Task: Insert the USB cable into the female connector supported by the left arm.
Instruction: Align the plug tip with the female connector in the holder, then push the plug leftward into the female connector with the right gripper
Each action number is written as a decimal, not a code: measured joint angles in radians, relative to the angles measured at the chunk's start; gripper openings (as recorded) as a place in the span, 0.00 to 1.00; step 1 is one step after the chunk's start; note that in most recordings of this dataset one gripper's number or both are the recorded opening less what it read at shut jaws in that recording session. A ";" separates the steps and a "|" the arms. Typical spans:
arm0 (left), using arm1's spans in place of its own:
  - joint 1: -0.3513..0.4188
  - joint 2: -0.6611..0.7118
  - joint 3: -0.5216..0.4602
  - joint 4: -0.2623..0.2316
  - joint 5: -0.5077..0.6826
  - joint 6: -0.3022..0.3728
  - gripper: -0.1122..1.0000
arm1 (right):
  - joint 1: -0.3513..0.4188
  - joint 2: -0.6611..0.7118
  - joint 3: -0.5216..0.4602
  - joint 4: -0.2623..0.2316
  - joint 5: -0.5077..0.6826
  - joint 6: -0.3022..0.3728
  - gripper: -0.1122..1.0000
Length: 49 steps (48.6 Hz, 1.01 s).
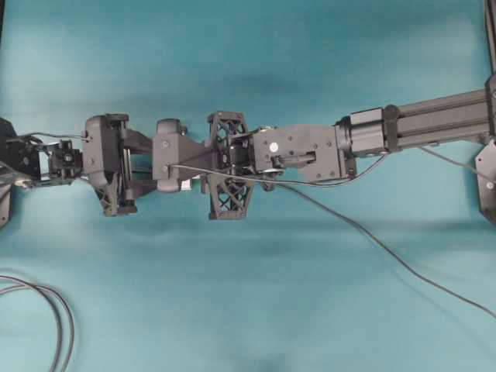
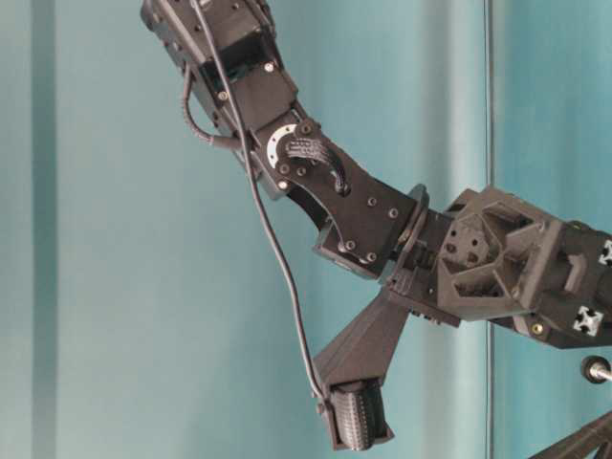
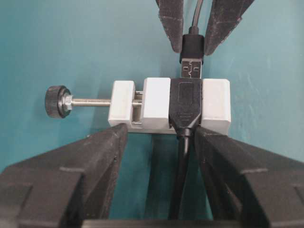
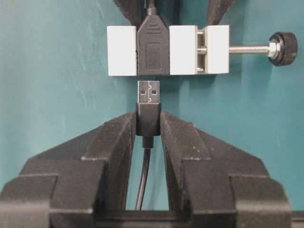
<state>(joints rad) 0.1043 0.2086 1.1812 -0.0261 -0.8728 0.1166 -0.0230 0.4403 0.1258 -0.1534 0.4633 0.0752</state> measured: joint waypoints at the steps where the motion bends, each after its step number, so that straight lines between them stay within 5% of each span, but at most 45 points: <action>1: 0.000 0.000 0.000 0.000 0.000 0.000 0.68 | 0.000 0.000 0.000 0.000 0.000 0.000 0.29; 49: 0.000 0.000 -0.002 0.000 0.003 0.000 0.68 | 0.006 0.000 -0.008 -0.060 -0.002 0.003 0.29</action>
<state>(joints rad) 0.1043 0.2086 1.1796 -0.0261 -0.8698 0.1166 -0.0169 0.4403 0.1181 -0.2132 0.4617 0.0782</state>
